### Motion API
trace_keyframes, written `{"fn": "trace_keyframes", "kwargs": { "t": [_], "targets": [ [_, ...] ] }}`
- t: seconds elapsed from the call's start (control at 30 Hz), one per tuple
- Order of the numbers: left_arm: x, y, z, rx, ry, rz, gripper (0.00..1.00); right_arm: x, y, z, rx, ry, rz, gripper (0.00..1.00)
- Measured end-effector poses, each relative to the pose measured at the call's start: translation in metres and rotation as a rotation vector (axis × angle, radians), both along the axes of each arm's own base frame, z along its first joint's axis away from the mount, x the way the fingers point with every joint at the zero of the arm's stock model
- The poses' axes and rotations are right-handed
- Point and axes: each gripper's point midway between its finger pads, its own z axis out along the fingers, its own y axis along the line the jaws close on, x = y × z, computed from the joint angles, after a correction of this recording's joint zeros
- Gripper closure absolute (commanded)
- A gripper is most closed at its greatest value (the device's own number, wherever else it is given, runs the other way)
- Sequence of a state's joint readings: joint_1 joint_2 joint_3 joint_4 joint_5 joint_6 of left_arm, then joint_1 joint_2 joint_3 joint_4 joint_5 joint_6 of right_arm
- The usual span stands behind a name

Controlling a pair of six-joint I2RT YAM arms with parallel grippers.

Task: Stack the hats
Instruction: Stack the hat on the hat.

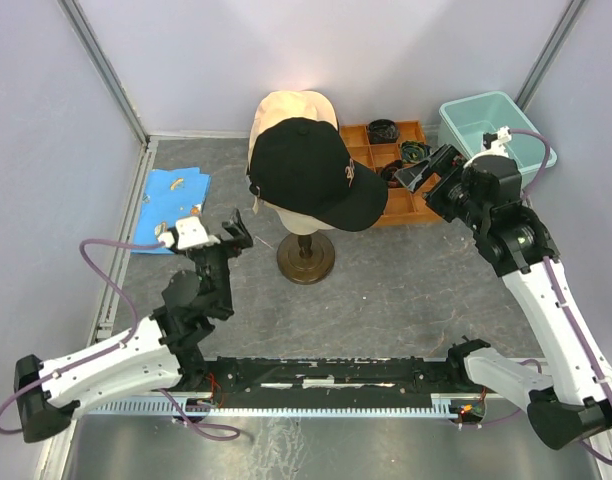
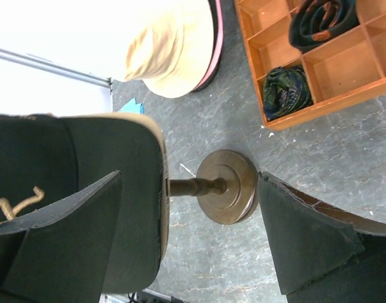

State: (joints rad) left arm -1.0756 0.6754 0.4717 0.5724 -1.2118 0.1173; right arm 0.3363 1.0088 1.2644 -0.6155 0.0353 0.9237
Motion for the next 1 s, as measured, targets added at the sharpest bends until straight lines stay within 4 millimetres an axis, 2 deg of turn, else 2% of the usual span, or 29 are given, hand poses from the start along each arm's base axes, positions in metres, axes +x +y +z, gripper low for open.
{"fn": "trace_keyframes", "kwargs": {
  "t": [0.17, 0.23, 0.3, 0.57, 0.73, 0.87, 1.0],
  "targets": [
    [0.028, 0.009, 0.045, 0.007, -0.009, 0.012, 0.08, 0.018, -0.010, -0.011, 0.010, 0.034, -0.021, 0.07],
    [0.040, 0.007, 0.066, 0.001, -0.010, -0.020, 0.09, 0.024, -0.012, -0.014, 0.015, 0.046, -0.023, 0.07],
    [0.046, 0.002, 0.079, -0.005, -0.005, -0.074, 0.08, 0.027, -0.014, -0.017, 0.022, 0.055, -0.021, 0.07],
    [0.038, -0.016, 0.098, -0.006, 0.052, -0.258, 0.08, 0.034, -0.016, -0.014, 0.067, 0.050, 0.007, 0.06],
    [0.035, -0.028, 0.138, -0.037, 0.066, -0.346, 0.12, 0.042, -0.009, -0.024, 0.092, 0.081, 0.035, 0.06],
    [0.037, -0.030, 0.160, -0.064, 0.089, -0.395, 0.14, 0.044, -0.006, -0.029, 0.109, 0.095, 0.053, 0.06],
    [0.044, -0.027, 0.162, -0.077, 0.144, -0.449, 0.15, 0.044, -0.003, -0.030, 0.126, 0.097, 0.065, 0.06]
  ]
}}
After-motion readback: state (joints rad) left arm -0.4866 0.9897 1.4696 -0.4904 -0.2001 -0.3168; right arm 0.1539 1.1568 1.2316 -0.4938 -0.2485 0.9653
